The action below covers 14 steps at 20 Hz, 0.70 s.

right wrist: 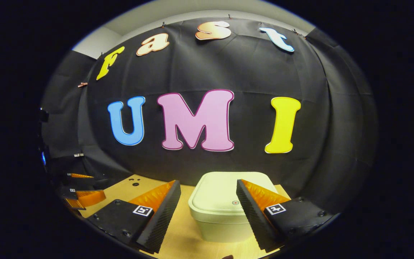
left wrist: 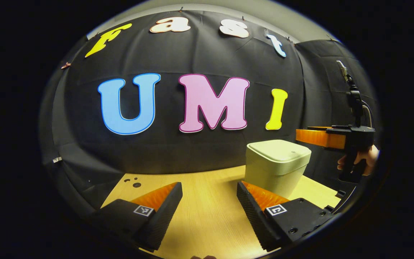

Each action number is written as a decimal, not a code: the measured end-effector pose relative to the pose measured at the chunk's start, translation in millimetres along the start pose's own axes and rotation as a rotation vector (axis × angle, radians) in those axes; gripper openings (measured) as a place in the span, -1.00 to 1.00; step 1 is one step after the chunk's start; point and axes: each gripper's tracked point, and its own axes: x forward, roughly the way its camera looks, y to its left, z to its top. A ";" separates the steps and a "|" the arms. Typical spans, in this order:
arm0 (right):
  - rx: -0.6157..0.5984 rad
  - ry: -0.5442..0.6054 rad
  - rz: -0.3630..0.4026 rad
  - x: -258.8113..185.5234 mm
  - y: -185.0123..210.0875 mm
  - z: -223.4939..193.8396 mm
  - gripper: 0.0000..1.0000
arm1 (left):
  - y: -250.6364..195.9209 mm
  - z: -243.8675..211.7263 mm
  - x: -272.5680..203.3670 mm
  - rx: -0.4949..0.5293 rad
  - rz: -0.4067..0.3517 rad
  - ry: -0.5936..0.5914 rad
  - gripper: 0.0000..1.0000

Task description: Press the lid of the desktop garbage bin to open it, pick up the crumpled paper on the desktop and throw it into the bin, then pick up the pop can on the desktop and drop it into the bin, and finally close the garbage bin lid.

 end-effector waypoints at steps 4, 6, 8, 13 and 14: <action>-0.023 -0.031 0.012 -18.7 12.4 2.4 0.96 | -6.0 14.1 1.6 0.011 -0.005 -0.040 0.95; -0.047 -0.039 0.023 -25.4 18.8 -2.8 0.95 | -9.2 20.5 1.1 0.015 -0.012 -0.060 0.95; -0.060 -0.034 0.034 -31.3 25.3 -9.7 0.95 | -11.2 25.8 -0.9 0.019 -0.015 -0.079 0.95; -0.054 -0.039 0.039 -39.4 34.5 -14.0 0.93 | -16.2 34.2 -2.4 0.020 -0.026 -0.106 0.95; -0.049 -0.040 0.039 -40.0 35.2 -15.2 0.92 | -18.1 34.2 -2.9 0.019 -0.031 -0.106 0.95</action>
